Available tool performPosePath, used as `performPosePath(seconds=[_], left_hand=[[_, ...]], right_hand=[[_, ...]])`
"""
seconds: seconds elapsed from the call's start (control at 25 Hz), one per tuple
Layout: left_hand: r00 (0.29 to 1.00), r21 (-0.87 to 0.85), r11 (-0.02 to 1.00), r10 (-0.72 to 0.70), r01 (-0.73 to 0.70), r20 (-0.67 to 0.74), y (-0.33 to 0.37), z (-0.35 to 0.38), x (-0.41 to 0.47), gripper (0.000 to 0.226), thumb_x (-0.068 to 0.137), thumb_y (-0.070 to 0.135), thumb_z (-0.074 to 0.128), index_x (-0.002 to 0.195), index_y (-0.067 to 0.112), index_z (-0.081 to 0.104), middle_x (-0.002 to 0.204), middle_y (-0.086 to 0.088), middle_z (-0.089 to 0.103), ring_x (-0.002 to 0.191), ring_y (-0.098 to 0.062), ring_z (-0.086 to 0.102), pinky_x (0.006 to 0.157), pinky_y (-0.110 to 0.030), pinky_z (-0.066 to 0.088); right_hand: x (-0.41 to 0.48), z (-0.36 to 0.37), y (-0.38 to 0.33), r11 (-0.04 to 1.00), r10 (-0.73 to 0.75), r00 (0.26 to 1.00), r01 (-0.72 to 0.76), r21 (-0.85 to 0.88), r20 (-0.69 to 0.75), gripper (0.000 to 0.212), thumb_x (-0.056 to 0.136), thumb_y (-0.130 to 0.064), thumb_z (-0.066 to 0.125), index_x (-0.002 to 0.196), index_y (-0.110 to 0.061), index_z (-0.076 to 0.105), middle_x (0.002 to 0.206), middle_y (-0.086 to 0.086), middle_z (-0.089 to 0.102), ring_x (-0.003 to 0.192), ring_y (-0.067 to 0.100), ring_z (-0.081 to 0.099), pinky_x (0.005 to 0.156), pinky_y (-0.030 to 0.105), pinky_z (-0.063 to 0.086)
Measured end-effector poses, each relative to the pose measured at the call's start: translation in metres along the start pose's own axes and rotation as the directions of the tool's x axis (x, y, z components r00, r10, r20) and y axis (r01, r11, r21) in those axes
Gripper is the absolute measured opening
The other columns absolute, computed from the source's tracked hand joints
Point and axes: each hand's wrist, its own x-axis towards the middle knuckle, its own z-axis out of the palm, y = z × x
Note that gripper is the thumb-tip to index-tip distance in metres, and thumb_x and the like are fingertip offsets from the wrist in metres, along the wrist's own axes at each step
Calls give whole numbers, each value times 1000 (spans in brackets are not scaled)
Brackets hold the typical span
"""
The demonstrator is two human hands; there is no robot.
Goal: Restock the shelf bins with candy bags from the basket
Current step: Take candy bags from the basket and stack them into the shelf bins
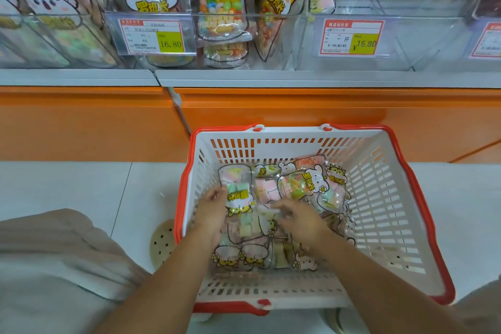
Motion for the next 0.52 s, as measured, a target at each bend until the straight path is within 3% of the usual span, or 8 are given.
performPosePath(seconds=[0.04, 0.08, 0.16, 0.24, 0.32, 0.4, 0.44, 0.52], left_hand=[[1000, -60, 998, -2, 2, 2, 2, 1, -1, 38, 101, 28, 50, 138, 16, 49, 119, -4, 51, 65, -15, 67, 70, -36, 53], [1000, -101, 995, -5, 6, 5, 5, 2, -4, 37, 101, 27, 50, 137, 15, 50, 116, -4, 52, 69, -17, 66, 67, -33, 55], [1000, -61, 998, 19, -19, 9, 7, 3, -7, 39, 101, 27, 50, 137, 14, 51, 128, -6, 54, 97, -24, 64, 60, -29, 54], [994, 119, 988, 90, -97, 64, 8, 4, -10, 39, 100, 31, 52, 137, 20, 51, 139, -5, 51, 114, -24, 57, 56, -26, 54], [965, 338, 916, 149, -216, 215, 10, 7, -16, 36, 97, 37, 54, 133, 29, 55, 140, -3, 52, 104, -14, 57, 56, -23, 53], [932, 406, 874, 127, -267, 339, 13, 11, -24, 26, 94, 43, 57, 120, 41, 59, 141, 1, 52, 84, -3, 53, 62, -23, 53], [925, 411, 875, 100, -257, 365, 14, 13, -26, 25, 93, 45, 59, 118, 43, 59, 143, 2, 51, 79, 0, 50, 64, -24, 53], [935, 427, 881, 47, -205, 351, 19, 16, -29, 32, 92, 45, 60, 123, 36, 61, 142, 4, 51, 89, -3, 51, 63, -25, 48]], right_hand=[[-1, -8, -1, 988, 76, 993, -64, 138, -86, 19, 94, -14, 58, 106, -27, 64, 103, -8, 61, 87, 8, 60, 66, 14, 47], [-2, -16, -3, 956, 150, 974, -100, 276, -169, 15, 95, -12, 53, 95, -23, 63, 92, -6, 58, 79, 8, 56, 64, 12, 44], [-4, -35, -3, 818, 295, 927, -120, 563, -230, 18, 95, -13, 48, 82, -11, 60, 80, 3, 55, 71, 15, 52, 69, 23, 45], [-7, -51, -7, 677, 338, 927, -120, 726, -163, 24, 94, -22, 51, 77, -11, 62, 73, 9, 59, 67, 20, 56, 70, 36, 46], [-5, -58, -8, 686, 296, 948, -128, 717, -114, 27, 92, -32, 58, 82, -10, 69, 77, 15, 63, 77, 26, 58, 73, 43, 45], [-3, -59, -11, 757, 212, 972, -99, 646, -99, 36, 91, -35, 61, 98, 0, 65, 81, 21, 54, 86, 24, 53, 78, 41, 43], [-2, -58, -13, 787, 175, 981, -85, 612, -89, 38, 92, -34, 60, 101, 3, 62, 80, 15, 50, 84, 23, 49, 76, 39, 40], [-2, -52, -16, 829, 152, 986, -88, 552, -71, 30, 94, -31, 59, 95, -2, 66, 84, 9, 56, 80, 22, 50, 74, 35, 38]])
